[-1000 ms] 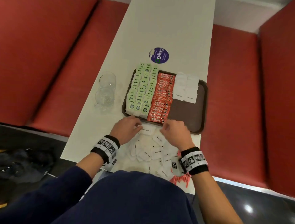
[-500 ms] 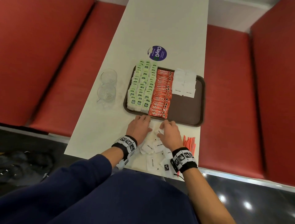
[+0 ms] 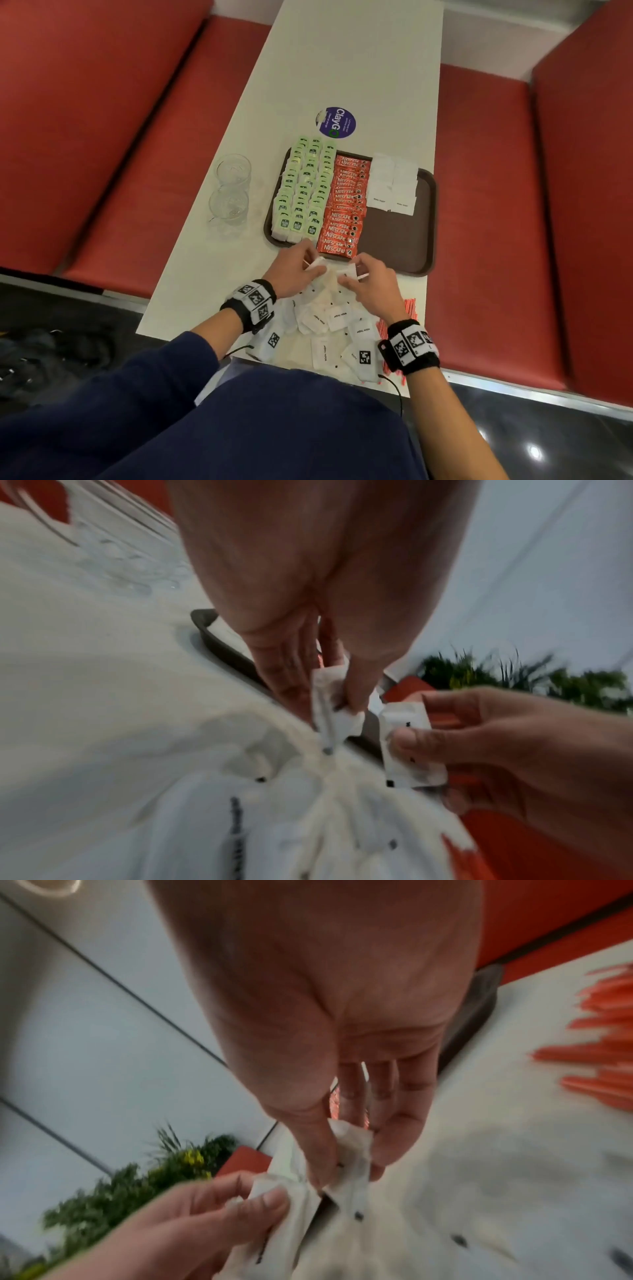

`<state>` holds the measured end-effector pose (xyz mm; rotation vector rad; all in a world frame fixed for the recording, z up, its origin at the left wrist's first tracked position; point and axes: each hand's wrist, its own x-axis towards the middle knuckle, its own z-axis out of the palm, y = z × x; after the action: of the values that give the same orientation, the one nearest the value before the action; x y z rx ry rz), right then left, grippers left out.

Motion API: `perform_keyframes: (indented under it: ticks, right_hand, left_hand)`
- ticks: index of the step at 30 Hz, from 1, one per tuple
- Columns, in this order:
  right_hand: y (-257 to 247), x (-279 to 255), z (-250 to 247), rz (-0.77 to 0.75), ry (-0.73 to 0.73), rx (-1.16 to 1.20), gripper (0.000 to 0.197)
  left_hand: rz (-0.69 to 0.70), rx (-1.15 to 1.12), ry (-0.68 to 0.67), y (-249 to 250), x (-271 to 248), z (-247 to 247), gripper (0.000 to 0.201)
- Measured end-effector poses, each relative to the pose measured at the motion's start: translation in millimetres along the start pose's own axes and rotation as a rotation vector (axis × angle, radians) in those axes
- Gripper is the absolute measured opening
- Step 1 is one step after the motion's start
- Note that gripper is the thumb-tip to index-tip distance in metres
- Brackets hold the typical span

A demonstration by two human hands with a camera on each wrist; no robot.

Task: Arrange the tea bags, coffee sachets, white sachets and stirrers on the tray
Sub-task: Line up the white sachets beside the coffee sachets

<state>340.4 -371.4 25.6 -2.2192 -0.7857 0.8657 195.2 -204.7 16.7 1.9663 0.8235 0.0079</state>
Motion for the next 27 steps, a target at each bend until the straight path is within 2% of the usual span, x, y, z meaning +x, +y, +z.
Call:
perform_keyframes:
  ticks: [3, 6, 9, 14, 18, 21, 24, 27]
  right_hand:
    - [-23, -10, -31, -0.031, -0.005, 0.196, 0.034]
    - [-45, -14, -57, -0.073, 0.02, 0.293, 0.034]
    - [-58, -12, -71, -0.082, 0.047, 0.367, 0.025]
    - [-66, 2, -79, -0.139, 0.097, 0.395, 0.021]
    - [-64, 11, -81, -0.086, 0.073, 0.536, 0.028]
    - [-51, 24, -82, -0.067, 0.059, 0.609, 0.025]
    - [-33, 44, -89, -0.008, 0.215, 0.648, 0.025]
    - [-5, 74, -97, 0.117, 0.439, 0.48, 0.025]
  left_hand:
    - [0.069, -0.224, 0.075, 16, -10, -17, 0.031]
    - [0.098, -0.379, 0.095, 39, -13, -26, 0.008]
    - [0.092, -0.485, 0.095, 60, -9, -29, 0.019]
    - [0.12, -0.432, 0.119, 77, 7, -24, 0.021]
    - [0.094, -0.41, 0.21, 80, 25, -24, 0.023]
    - [0.104, -0.388, 0.189, 82, 35, -24, 0.019]
    - [0.096, -0.4, 0.181, 84, 41, -24, 0.018]
    - [0.036, -0.561, 0.169, 81, 44, -23, 0.018]
